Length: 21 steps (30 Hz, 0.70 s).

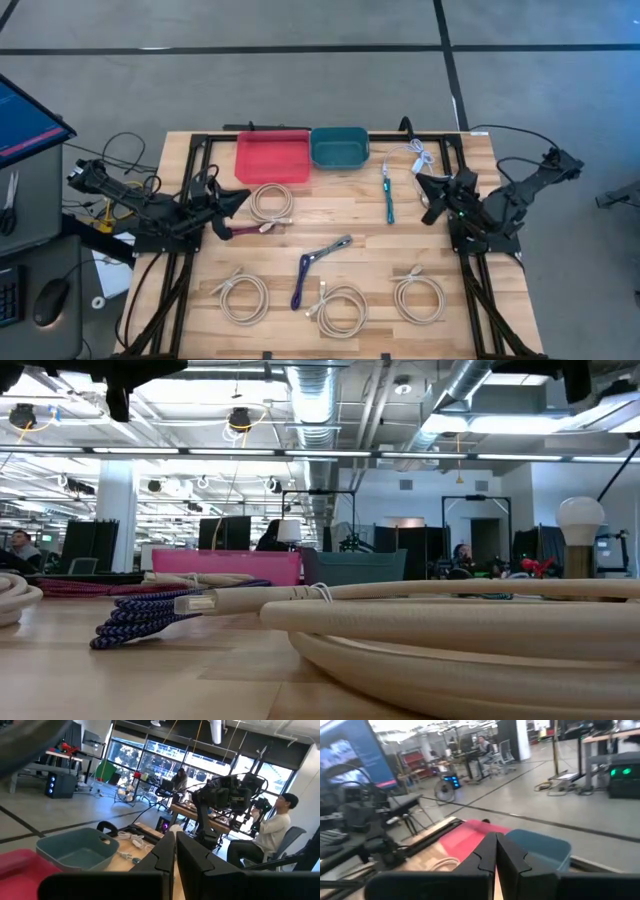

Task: Pick & Place USB Port
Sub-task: Put the black blue charger cable into the blue bin

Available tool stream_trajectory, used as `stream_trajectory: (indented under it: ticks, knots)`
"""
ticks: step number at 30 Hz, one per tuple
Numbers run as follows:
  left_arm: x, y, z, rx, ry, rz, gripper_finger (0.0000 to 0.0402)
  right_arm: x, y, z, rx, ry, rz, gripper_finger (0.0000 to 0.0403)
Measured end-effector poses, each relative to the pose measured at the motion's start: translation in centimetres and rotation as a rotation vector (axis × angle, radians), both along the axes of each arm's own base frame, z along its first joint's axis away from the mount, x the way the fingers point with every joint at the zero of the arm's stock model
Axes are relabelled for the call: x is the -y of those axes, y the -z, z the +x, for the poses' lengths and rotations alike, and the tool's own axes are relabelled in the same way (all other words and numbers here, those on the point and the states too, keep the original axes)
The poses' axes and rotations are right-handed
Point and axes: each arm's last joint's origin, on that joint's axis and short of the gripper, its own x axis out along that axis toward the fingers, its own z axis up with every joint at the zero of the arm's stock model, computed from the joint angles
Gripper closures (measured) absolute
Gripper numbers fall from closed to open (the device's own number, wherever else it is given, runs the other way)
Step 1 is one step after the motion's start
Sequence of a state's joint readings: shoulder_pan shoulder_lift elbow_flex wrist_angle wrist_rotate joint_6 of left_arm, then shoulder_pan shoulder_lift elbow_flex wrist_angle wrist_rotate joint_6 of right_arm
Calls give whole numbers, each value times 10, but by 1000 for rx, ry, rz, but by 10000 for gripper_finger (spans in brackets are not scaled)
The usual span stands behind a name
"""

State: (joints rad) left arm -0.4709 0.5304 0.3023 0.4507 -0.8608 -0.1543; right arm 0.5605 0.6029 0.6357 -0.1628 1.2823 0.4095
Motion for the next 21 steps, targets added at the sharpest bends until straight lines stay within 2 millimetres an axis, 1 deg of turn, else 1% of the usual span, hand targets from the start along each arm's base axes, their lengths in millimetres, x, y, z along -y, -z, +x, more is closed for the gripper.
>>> stream_trajectory:
  ticks: [3, 5, 9, 11, 13, 16, 19, 21]
  knots:
    - [0, 0, 0, 0, 0, 0, 385, 6, -1, 1, -41, -5, 38, 403]
    - [0, 0, 0, 2, 0, -1, 385, 12, 3, 1, -86, -30, 114, 403]
    - [0, 0, 0, 2, 0, -1, 385, 24, 22, 1, -250, -21, 315, 403]
    - [0, 0, 0, 2, 0, -1, 385, 28, 31, 4, -335, -3, 395, 403]
    - [0, 0, 0, 2, 0, -1, 385, 31, 38, 10, -397, 15, 442, 403]
    - [0, 0, 0, 2, 0, -1, 385, 36, 44, 24, -428, 48, 483, 403]
    - [0, 0, 0, 2, 0, -1, 385, 41, 49, 38, -458, 59, 501, 403]
    - [0, 0, 0, 2, 0, -1, 385, 44, 53, 45, -498, 61, 480, 403]
